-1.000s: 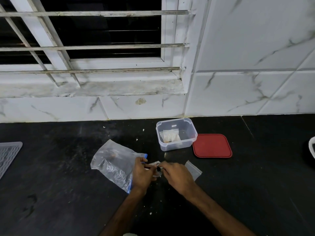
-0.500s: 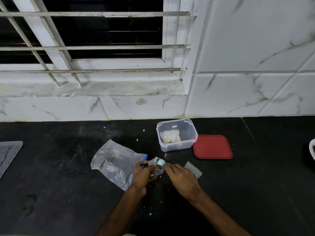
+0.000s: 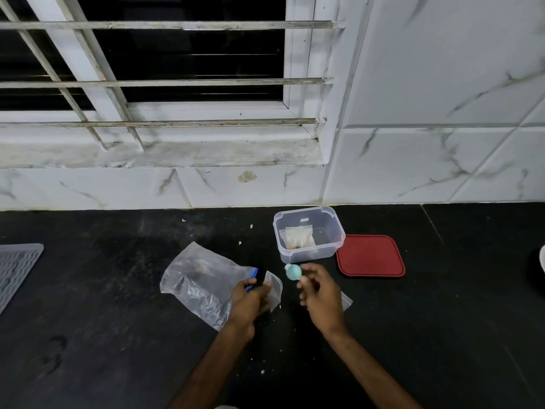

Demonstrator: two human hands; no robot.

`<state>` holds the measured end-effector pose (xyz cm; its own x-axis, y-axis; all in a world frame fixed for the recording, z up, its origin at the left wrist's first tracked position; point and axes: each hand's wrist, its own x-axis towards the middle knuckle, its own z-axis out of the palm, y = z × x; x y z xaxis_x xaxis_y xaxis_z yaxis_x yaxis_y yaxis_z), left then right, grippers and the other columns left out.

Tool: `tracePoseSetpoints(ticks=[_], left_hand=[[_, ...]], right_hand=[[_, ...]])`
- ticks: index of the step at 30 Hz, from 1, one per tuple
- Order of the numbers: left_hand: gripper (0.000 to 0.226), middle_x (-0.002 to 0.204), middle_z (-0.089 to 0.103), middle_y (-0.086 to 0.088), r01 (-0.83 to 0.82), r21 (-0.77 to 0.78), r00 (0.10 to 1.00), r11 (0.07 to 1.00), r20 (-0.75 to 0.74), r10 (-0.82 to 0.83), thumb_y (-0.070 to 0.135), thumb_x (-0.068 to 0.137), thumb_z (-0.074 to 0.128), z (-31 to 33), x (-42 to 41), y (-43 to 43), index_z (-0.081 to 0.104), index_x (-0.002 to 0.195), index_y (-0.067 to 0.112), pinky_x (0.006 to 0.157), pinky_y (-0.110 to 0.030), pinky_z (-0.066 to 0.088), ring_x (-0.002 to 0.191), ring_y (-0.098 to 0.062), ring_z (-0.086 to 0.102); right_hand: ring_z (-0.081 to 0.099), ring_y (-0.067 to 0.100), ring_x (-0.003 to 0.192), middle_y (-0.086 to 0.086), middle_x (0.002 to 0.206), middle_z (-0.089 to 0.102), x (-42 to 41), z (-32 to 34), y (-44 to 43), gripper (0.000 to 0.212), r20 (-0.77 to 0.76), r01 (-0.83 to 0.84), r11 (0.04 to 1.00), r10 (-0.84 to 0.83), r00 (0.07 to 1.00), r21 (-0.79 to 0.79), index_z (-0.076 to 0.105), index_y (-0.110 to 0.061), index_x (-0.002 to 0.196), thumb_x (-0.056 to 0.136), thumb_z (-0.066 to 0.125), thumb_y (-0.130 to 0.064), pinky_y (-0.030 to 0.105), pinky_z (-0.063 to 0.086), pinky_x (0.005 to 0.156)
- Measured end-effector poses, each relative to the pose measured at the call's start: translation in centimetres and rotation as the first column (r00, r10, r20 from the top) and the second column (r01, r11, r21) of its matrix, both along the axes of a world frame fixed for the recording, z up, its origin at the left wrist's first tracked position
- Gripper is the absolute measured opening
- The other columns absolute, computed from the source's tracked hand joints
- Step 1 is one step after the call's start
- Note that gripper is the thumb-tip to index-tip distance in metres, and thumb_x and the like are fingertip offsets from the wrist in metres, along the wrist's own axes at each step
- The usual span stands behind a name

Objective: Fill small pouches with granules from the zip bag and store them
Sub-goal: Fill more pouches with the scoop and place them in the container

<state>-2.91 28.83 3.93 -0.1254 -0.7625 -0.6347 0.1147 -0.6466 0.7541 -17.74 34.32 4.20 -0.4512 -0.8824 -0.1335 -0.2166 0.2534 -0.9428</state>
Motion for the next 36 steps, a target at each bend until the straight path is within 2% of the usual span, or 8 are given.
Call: tracePoseSetpoints(ticks=[3,7,11,15,20,25,29,36], left_hand=[[0.030,0.092,0.066,-0.012,0.080,-0.150,0.987,0.985,0.153,-0.057,0.006,0.089,0.067,-0.2,0.1,0.5,0.049,0.112,0.015,0.068,-0.036,0.056,0.075,-0.020,0.065],[0.031,0.085,0.068,0.000,0.369,-0.350,0.816,0.861,0.566,-0.119,0.014,0.087,0.069,-1.1,-1.0,1.5,0.048,0.109,0.021,0.068,-0.031,0.057,0.076,-0.010,0.067],[0.031,0.088,0.064,0.005,0.423,-0.397,0.777,0.815,0.622,-0.100,0.020,0.086,0.072,-0.9,-2.3,1.7,0.049,0.105,0.028,0.071,-0.024,0.056,0.079,-0.006,0.064],[0.032,0.085,0.066,0.000,0.364,-0.434,0.861,0.824,0.495,-0.119,0.010,0.085,0.072,-0.8,-2.7,1.8,0.050,0.100,0.028,0.069,-0.029,0.058,0.073,-0.009,0.067],[0.035,0.077,0.067,-0.004,0.374,-0.417,0.850,0.828,0.511,-0.126,0.010,0.085,0.072,-1.5,-2.0,1.4,0.045,0.097,0.029,0.061,-0.027,0.057,0.067,-0.014,0.067],[0.034,0.075,0.062,0.004,0.594,-0.363,0.635,0.718,0.760,-0.140,0.013,0.083,0.071,-1.0,-1.3,0.7,0.043,0.097,0.027,0.054,-0.016,0.045,0.064,-0.004,0.059],[0.026,0.089,0.056,0.010,0.706,-0.303,0.463,0.640,0.881,-0.093,0.022,0.088,0.063,-0.3,-1.5,0.2,0.040,0.098,0.028,0.052,-0.013,0.030,0.072,-0.004,0.050],[0.033,0.106,0.065,0.001,0.767,-0.169,0.338,0.619,0.926,-0.167,0.037,0.090,0.062,-1.1,-0.8,-0.5,0.043,0.113,0.022,0.072,-0.024,0.040,0.095,-0.016,0.063]], right_hand=[[0.057,0.012,0.078,0.002,0.090,0.060,-0.2,-0.6,-0.1,0.026,0.273,-0.017,0.976,-0.043,0.961,0.216,0.055,-0.026,0.120,0.100,0.045,-0.014,0.028,0.058,0.067],[0.059,0.013,0.078,0.005,0.086,0.060,-0.6,-1.5,0.3,0.026,0.317,-0.032,0.974,-0.043,0.947,0.226,0.059,-0.016,0.121,0.100,0.046,-0.010,0.029,0.059,0.071],[0.060,0.011,0.084,0.001,0.096,0.062,-0.9,-1.2,0.5,0.016,0.300,-0.039,0.965,-0.043,0.953,0.260,0.061,-0.025,0.109,0.098,0.050,-0.031,0.025,0.055,0.067],[0.065,0.004,0.087,-0.009,0.094,0.068,-0.6,-1.5,0.3,0.032,0.159,-0.160,0.938,0.115,0.981,0.308,0.061,-0.032,0.101,0.080,0.066,-0.055,0.022,0.052,0.071],[0.064,0.004,0.070,-0.004,0.075,0.069,-1.9,-1.7,-0.6,0.019,-0.098,-0.200,0.935,0.237,0.967,0.294,0.069,-0.020,0.081,0.083,0.069,-0.040,0.034,0.055,0.068],[0.062,0.011,0.082,-0.007,0.087,0.064,-1.5,-0.5,-1.2,0.028,-0.604,-0.133,0.890,0.400,0.689,0.437,0.059,-0.025,0.092,0.082,0.063,-0.051,0.029,0.050,0.070],[0.062,0.011,0.086,-0.005,0.096,0.066,0.0,0.3,-1.9,0.027,-0.621,-0.192,0.887,0.436,0.652,0.421,0.057,-0.023,0.100,0.087,0.061,-0.046,0.027,0.050,0.072],[0.060,0.014,0.080,-0.004,0.085,0.063,-0.6,0.0,-2.0,0.026,-0.585,-0.254,0.863,0.486,0.650,0.436,0.057,-0.021,0.087,0.084,0.061,-0.047,0.029,0.046,0.066]])
